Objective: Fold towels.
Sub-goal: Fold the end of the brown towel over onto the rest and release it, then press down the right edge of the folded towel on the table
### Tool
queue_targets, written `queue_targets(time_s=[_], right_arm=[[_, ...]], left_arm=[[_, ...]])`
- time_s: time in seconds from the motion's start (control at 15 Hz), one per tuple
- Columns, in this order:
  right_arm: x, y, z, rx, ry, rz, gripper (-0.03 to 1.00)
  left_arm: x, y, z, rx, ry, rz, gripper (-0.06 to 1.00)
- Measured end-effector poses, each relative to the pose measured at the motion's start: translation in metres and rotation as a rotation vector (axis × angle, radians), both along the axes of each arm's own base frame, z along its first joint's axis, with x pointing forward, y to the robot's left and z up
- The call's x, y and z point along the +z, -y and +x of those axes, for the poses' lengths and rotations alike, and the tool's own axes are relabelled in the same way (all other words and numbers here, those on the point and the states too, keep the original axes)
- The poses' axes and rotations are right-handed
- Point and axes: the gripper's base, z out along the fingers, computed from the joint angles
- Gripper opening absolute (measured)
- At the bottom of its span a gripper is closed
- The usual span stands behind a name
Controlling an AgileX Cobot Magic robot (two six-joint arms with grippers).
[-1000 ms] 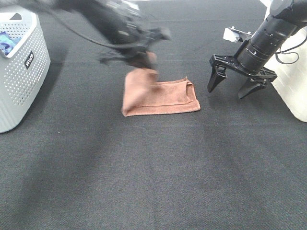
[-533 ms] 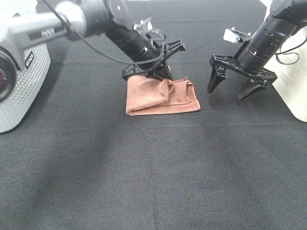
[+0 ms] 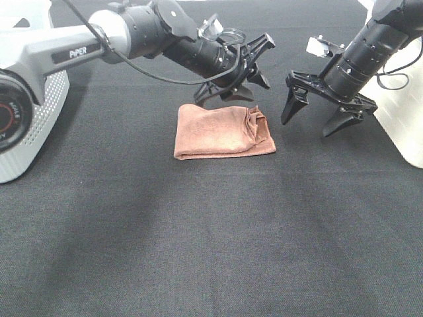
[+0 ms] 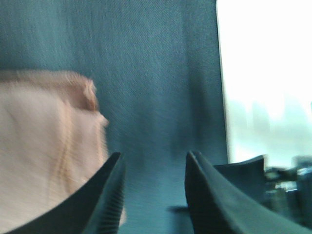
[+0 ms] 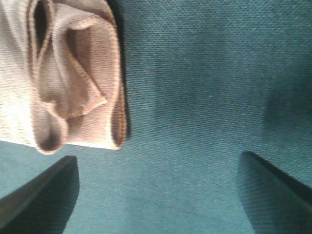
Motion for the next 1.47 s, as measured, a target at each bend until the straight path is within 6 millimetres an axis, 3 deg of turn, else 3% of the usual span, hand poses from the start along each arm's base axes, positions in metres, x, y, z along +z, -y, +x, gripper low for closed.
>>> queue_targets(time_s=[0.13, 0.2, 0.27, 0.47, 0.6, 0.73, 0.93, 1.07, 1.27, 1.47], right_arm=[[0.005, -0.009, 0.001, 0.022, 0.024, 0.096, 0.82], [0.01, -0.022, 0.001, 0.054, 0.051, 0.195, 0.82], [0.01, -0.022, 0.001, 0.054, 0.051, 0.195, 0.82], [0.022, -0.064, 0.0, 0.123, 0.133, 0.391, 0.82], [0.028, -0.089, 0.0, 0.14, 0.211, 0.458, 0.82], [0.019, -0.106, 0.001, 0.135, 0.219, 0.516, 0.82], [-0.022, -0.107, 0.005, 0.088, 0.155, 0.516, 0.82], [-0.041, -0.096, 0.009, 0.071, 0.142, 0.442, 0.82], [-0.045, -0.078, 0.014, 0.028, 0.141, 0.393, 0.82], [-0.052, -0.043, 0.02, -0.015, 0.135, 0.268, 0.82]], left_arm=[[0.02, -0.038, 0.016, -0.025, 0.111, 0.115, 0.4], [0.028, -0.058, 0.023, -0.017, 0.136, 0.162, 0.4], [0.028, -0.058, 0.023, -0.017, 0.136, 0.162, 0.4], [0.039, -0.105, 0.033, -0.011, 0.121, 0.274, 0.4], [0.033, -0.117, 0.03, -0.053, 0.068, 0.354, 0.44], [0.029, -0.121, 0.027, -0.084, 0.044, 0.423, 0.59], [0.029, -0.122, 0.027, -0.085, 0.045, 0.431, 0.63], [0.029, -0.122, 0.027, -0.086, 0.044, 0.431, 0.64], [0.029, -0.122, 0.027, -0.086, 0.044, 0.431, 0.64], [0.028, -0.122, 0.027, -0.088, 0.041, 0.432, 0.64]])
